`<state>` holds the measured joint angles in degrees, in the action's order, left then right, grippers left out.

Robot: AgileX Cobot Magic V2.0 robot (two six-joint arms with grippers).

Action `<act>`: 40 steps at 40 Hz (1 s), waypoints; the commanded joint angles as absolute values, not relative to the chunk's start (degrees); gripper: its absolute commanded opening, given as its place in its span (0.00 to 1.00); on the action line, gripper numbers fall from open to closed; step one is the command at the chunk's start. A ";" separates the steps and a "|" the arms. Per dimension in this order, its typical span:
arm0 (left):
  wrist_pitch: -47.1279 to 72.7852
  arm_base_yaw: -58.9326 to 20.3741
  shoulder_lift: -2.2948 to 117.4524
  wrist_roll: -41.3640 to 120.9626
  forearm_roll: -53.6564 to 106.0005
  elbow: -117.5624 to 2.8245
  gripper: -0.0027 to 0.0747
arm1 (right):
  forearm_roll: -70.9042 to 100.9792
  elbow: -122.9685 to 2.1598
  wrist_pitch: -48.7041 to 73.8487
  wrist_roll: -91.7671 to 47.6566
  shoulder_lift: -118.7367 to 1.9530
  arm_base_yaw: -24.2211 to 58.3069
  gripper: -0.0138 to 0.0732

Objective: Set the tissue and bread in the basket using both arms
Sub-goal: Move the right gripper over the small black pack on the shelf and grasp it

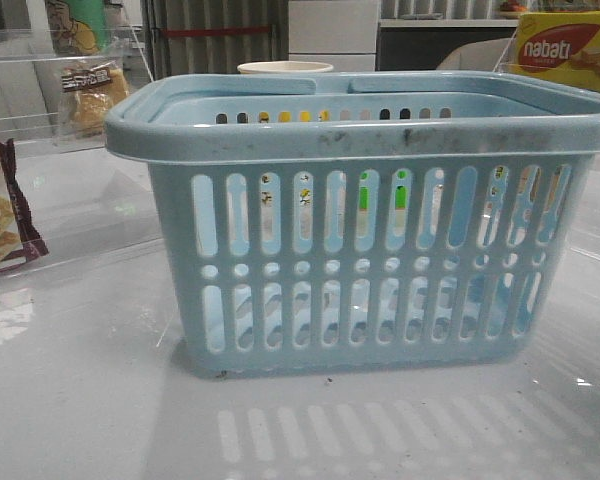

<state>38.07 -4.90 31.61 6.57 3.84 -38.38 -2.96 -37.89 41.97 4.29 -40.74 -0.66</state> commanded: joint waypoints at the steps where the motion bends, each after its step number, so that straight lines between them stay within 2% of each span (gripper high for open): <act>1: 33.55 -9.41 32.20 6.16 4.82 -40.58 0.81 | -4.40 -41.31 35.90 4.63 -44.61 -2.67 0.78; 12: 33.55 -17.28 32.20 6.16 4.71 -40.58 0.81 | -2.16 -52.24 33.85 4.63 -60.72 -9.98 0.78; 30: 33.55 -17.39 32.20 6.16 4.71 -40.58 0.81 | -1.14 -78.63 35.81 4.53 -89.53 -11.16 0.78; 40: 33.55 -17.39 32.20 6.16 4.71 -40.58 0.81 | -5.37 -87.10 36.96 4.53 -98.77 -11.16 0.78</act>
